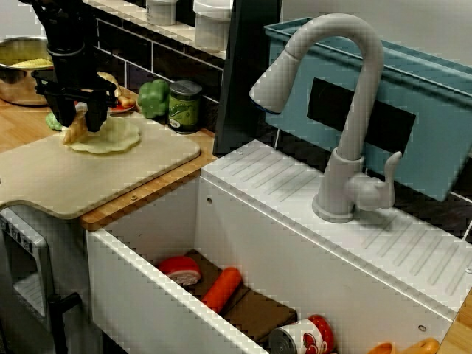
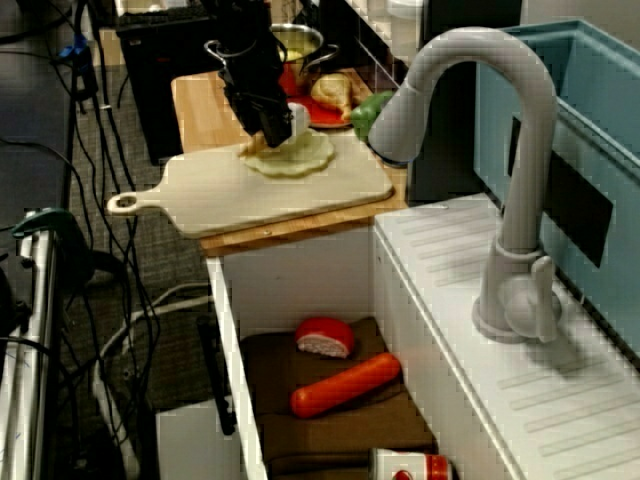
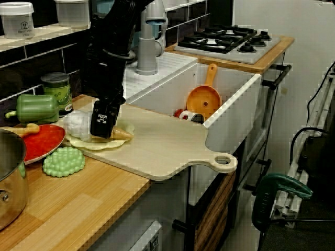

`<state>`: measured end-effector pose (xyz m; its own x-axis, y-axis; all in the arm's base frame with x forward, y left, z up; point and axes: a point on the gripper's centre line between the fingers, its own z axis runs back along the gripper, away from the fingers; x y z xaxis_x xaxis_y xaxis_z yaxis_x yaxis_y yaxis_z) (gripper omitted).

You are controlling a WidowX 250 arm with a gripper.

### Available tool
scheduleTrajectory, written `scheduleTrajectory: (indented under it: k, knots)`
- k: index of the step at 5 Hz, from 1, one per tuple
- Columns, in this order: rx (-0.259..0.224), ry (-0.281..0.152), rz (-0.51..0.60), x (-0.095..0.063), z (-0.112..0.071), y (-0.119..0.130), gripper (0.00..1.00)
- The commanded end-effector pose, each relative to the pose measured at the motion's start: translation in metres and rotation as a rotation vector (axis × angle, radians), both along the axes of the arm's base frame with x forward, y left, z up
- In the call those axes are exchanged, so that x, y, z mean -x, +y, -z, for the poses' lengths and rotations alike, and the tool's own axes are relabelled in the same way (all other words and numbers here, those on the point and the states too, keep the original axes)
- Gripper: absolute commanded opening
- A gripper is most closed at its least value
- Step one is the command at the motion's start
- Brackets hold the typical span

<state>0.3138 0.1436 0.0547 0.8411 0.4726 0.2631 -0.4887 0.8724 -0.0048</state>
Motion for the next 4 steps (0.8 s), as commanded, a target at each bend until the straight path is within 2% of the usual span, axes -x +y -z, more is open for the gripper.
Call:
scheduleTrajectory:
  k: [1, 4]
  knots:
    - [-0.010, -0.047, -0.015, 0.001, -0.022, 0.014, 0.00]
    - [0.035, -0.055, -0.030, 0.008, -0.052, 0.027, 0.00]
